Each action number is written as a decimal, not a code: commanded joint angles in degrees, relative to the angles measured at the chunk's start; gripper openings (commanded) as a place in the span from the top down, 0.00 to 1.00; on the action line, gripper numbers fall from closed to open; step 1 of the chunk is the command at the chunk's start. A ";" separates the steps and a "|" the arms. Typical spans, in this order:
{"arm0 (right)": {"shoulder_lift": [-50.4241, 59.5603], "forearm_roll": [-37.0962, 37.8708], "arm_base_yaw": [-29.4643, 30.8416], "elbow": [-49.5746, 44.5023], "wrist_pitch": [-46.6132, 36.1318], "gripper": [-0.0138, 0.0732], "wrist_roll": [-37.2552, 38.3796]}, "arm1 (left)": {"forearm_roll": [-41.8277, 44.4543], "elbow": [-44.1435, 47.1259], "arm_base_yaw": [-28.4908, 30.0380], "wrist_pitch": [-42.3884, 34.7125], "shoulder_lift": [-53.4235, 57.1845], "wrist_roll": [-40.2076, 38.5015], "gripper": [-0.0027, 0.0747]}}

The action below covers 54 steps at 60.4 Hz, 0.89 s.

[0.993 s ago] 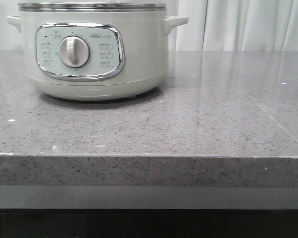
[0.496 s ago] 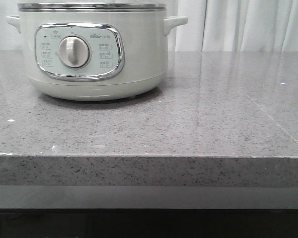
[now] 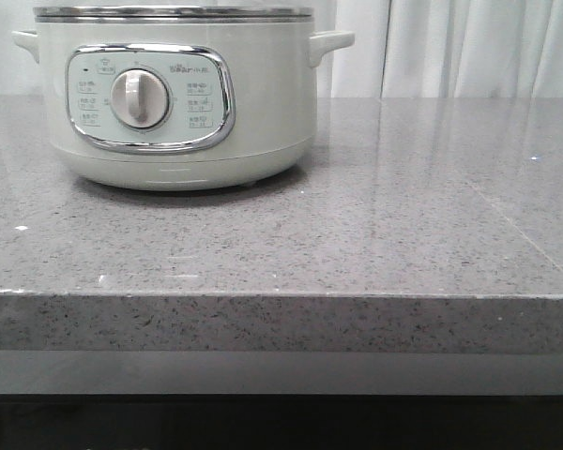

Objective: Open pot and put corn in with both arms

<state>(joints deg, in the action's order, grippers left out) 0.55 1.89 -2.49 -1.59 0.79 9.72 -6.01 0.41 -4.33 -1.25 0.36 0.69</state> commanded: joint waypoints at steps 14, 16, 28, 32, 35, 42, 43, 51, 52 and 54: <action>1.30 -1.12 0.31 0.62 -4.08 0.92 -1.88 | -0.34 0.73 -0.34 -4.79 0.81 -0.69 0.99; 1.30 -2.38 0.31 0.62 -4.01 0.92 -3.20 | -0.34 0.73 -0.34 -4.79 0.81 -0.69 0.99; 1.30 -7.97 0.31 0.62 -4.01 0.92 -11.74 | -0.34 0.73 -0.34 -4.79 0.81 -0.69 0.99; 1.30 -7.91 0.31 0.62 -4.11 0.92 -11.72 | -0.34 0.73 -0.34 -4.79 0.81 -0.69 0.99; 1.30 -7.91 0.37 0.62 -4.11 0.92 -11.72 | -0.34 0.73 -0.34 -4.79 0.81 -0.69 0.99; 1.30 -7.91 0.58 0.62 -4.11 0.92 -11.72 | -0.34 0.73 -0.34 -4.79 0.81 -0.69 0.99; 1.30 -7.91 0.71 0.62 -4.05 0.92 -11.72 | -0.34 0.73 -0.34 -4.79 0.81 -0.69 0.99; 1.30 -7.91 2.35 0.62 -4.05 0.92 -11.61 | -0.34 0.73 -0.34 -4.79 0.81 -0.69 0.99; 1.30 -7.97 2.54 0.62 -4.05 0.92 -11.59 | -0.34 0.73 -0.34 -4.79 0.81 -0.69 0.99; 1.30 -7.97 2.75 0.62 -4.05 0.92 -11.59 | -0.34 0.73 -0.34 -4.79 0.81 -0.69 0.99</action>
<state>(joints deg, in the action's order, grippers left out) 0.55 -5.82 -0.54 -1.59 1.11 -1.50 -6.01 0.41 -4.33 -1.25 0.36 0.69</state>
